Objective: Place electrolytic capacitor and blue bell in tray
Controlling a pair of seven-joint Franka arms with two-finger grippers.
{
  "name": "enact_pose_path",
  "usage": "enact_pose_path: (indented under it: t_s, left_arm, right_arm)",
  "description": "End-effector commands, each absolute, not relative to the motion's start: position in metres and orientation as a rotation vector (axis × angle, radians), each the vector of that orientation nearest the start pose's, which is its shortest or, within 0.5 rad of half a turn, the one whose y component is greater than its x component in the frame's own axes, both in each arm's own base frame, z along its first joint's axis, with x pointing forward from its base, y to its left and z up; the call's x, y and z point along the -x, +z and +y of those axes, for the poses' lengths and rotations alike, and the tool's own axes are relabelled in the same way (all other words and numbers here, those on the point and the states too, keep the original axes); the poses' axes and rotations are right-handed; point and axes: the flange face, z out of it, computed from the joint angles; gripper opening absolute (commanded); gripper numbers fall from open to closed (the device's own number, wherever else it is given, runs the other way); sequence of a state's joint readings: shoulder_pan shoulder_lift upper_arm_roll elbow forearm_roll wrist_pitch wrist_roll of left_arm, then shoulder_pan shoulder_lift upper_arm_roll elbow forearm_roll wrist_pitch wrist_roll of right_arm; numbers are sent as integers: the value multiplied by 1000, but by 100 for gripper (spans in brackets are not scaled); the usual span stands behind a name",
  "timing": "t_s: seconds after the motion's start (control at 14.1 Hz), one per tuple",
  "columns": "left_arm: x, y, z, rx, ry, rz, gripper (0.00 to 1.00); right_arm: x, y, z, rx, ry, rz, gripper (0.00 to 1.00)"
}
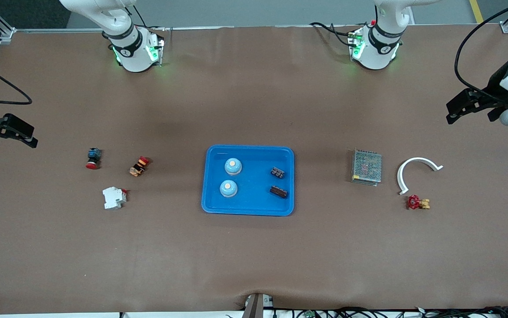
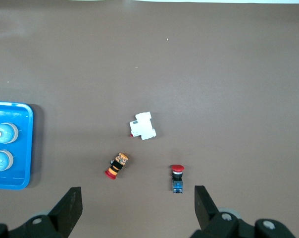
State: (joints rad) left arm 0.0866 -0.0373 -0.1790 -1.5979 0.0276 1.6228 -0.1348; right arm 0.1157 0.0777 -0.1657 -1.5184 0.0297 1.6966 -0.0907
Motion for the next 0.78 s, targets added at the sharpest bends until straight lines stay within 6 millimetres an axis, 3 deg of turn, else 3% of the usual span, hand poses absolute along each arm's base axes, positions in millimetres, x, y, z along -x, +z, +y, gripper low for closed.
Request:
enact_pose_path:
  t_s: [0.0, 0.71]
  left_arm:
    - [-536, 647, -46, 3104, -81, -39, 100]
    - [-545, 643, -49, 3107, -66, 23, 100]
  right_arm:
    - [-586, 626, -23, 3144, -165, -49, 100]
    - [-586, 622, -24, 3144, -151, -46, 100]
